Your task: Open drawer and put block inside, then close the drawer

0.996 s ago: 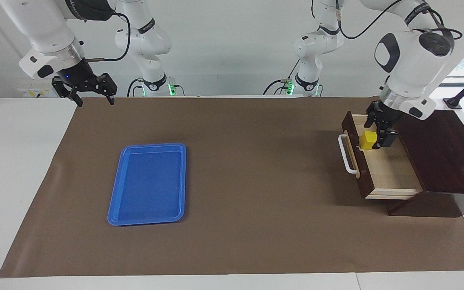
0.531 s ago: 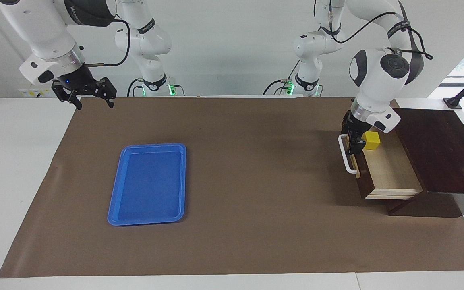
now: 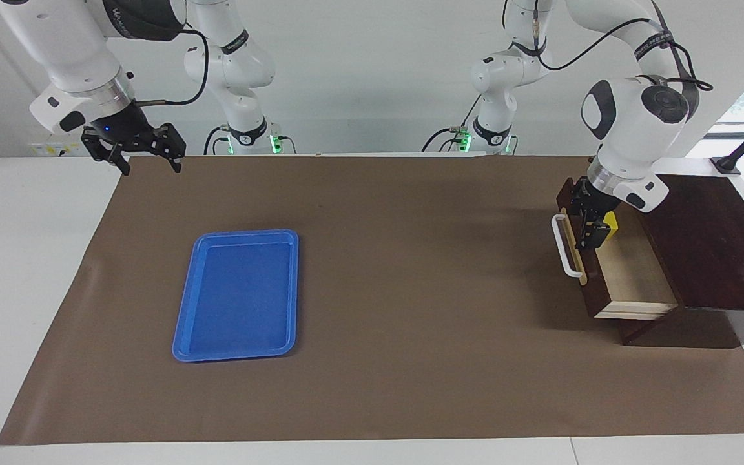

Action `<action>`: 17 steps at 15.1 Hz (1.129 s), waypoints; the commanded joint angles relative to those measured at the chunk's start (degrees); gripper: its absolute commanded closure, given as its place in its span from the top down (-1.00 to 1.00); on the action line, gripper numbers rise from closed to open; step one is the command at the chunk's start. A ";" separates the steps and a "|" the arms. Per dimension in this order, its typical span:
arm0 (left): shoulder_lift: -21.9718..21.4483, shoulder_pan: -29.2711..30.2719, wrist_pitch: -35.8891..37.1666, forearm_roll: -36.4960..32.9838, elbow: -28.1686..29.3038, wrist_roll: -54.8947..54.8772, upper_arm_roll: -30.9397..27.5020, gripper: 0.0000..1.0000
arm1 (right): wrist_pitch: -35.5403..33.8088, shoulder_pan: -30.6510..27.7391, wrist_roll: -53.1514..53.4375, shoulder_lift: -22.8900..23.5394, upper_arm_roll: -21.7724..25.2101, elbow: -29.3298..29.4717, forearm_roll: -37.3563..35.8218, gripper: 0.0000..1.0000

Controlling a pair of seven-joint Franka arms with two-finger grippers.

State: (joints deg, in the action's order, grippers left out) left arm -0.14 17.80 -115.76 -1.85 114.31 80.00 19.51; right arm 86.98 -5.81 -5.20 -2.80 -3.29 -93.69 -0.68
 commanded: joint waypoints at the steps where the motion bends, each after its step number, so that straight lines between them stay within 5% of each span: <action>1: -0.22 4.95 -3.51 -3.16 0.74 -6.94 -0.35 1.00 | 0.47 -0.43 -1.39 -0.80 -0.31 -0.52 -1.08 1.00; 7: -0.13 10.23 -5.00 -3.16 1.00 -15.12 -0.35 1.00 | 0.56 -0.25 -1.39 -0.80 -0.31 -0.61 -1.08 1.00; 17: 0.14 10.68 -2.12 -3.33 -0.75 -16.54 -0.36 1.00 | 0.38 -0.51 -1.39 -0.89 -0.31 -0.79 -0.99 1.00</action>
State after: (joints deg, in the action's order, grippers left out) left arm 0.17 27.41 -119.55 -3.51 114.31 65.20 19.10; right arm 86.98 -5.81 -5.20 -2.91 -3.33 -93.70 -0.68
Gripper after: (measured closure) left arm 0.000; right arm 0.000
